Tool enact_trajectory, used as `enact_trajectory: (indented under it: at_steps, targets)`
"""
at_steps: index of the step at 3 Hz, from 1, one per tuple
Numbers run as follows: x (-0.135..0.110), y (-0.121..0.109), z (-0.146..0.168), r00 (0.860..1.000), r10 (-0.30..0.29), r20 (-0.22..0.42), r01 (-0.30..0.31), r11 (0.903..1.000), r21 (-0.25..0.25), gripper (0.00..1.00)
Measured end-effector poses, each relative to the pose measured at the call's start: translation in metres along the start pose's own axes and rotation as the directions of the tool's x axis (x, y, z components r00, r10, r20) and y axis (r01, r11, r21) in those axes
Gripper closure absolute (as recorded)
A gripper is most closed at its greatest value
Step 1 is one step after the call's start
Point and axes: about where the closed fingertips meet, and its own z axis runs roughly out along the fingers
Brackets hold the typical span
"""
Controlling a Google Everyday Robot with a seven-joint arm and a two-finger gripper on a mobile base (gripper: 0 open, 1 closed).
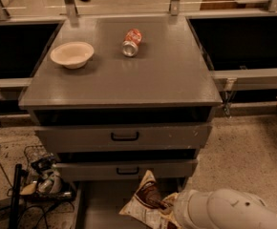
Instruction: Pick brown chip bag from bottom drawer and place on counter
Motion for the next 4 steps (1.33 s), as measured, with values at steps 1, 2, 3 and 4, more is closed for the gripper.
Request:
enact_trajectory:
  at_steps: [1, 2, 3, 4]
  targets:
    - [-0.001, 0.0, 0.001, 1.0, -0.001, 0.001, 0.001, 1.0, -0.004, 1.0]
    - [0.003, -0.019, -0.001, 0.999, 0.036, 0.023, -0.037, 0.999, 0.024, 1.0]
    - [-0.001, -0.044, -0.03, 0.998, 0.059, 0.038, -0.063, 0.9929, 0.101, 1.0]
    - [-0.012, -0.059, -0.071, 0.999, 0.041, 0.012, -0.043, 0.9826, 0.181, 1.0]
